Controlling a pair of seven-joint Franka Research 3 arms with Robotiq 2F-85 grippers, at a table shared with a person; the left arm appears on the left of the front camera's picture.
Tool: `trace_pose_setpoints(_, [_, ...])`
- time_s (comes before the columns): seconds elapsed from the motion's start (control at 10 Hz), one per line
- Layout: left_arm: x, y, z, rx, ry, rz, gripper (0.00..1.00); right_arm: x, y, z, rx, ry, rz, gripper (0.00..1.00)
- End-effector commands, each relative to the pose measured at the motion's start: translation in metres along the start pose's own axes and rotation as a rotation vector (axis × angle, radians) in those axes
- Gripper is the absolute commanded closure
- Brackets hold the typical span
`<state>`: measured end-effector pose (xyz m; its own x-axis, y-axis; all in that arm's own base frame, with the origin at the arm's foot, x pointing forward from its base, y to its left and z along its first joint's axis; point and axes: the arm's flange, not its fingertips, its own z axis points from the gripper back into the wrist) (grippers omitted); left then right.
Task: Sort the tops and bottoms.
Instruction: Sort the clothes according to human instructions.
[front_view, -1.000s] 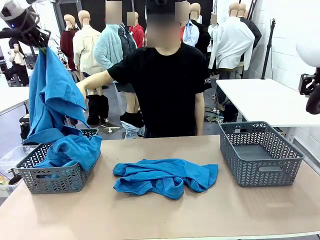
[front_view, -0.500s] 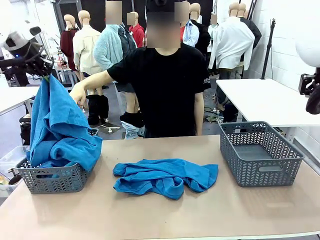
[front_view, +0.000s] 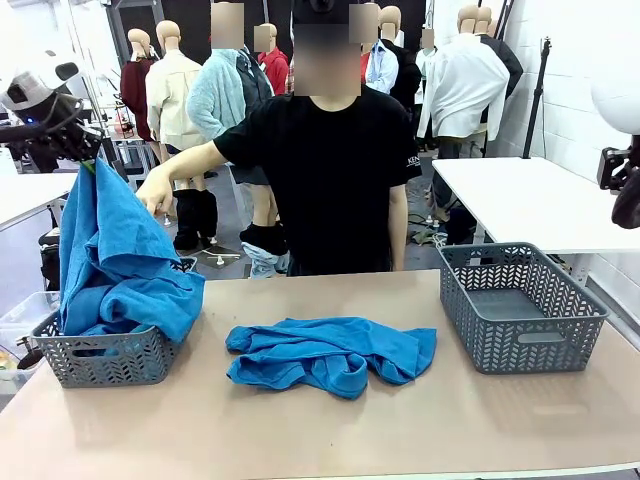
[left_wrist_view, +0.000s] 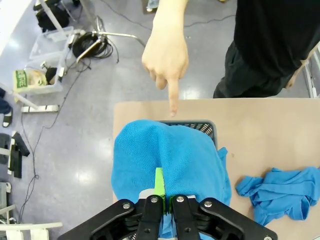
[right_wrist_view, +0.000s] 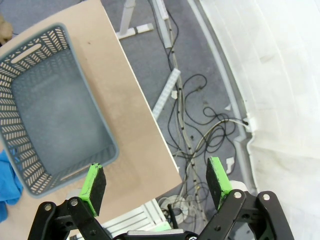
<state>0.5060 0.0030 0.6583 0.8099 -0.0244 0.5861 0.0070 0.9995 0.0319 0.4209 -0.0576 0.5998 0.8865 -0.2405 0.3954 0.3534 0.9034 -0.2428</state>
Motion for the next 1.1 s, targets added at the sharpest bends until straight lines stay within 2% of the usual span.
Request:
trace_pose_setpoints(0.0, [-0.001,0.001,-0.001,0.001,0.003,0.002,1.00,0.001,0.002,0.001,-0.001,0.008,-0.017,0.00])
trace_pose_setpoints(0.1, [-0.003,0.000,-0.021,-0.048,0.070,-0.011,1.00,0.001,0.002,0.001,-0.001,0.008,-0.017,0.00])
trace_pose_setpoints(0.3, [-0.016,0.004,-0.062,-0.126,0.183,0.063,1.00,0.001,0.002,0.001,-0.001,0.008,-0.017,0.00])
trace_pose_setpoints(0.6, [-0.060,0.003,-0.132,-0.102,0.397,0.120,1.00,0.001,0.002,0.001,-0.001,0.008,-0.017,0.00])
trace_pose_setpoints(0.7, [-0.076,0.006,-0.151,-0.050,0.443,0.125,1.00,0.001,0.002,0.001,-0.001,0.008,-0.017,0.00])
trace_pose_setpoints(1.0, [-0.109,0.007,-0.179,-0.031,0.537,0.129,1.00,0.001,0.002,0.001,-0.001,0.008,-0.017,0.00])
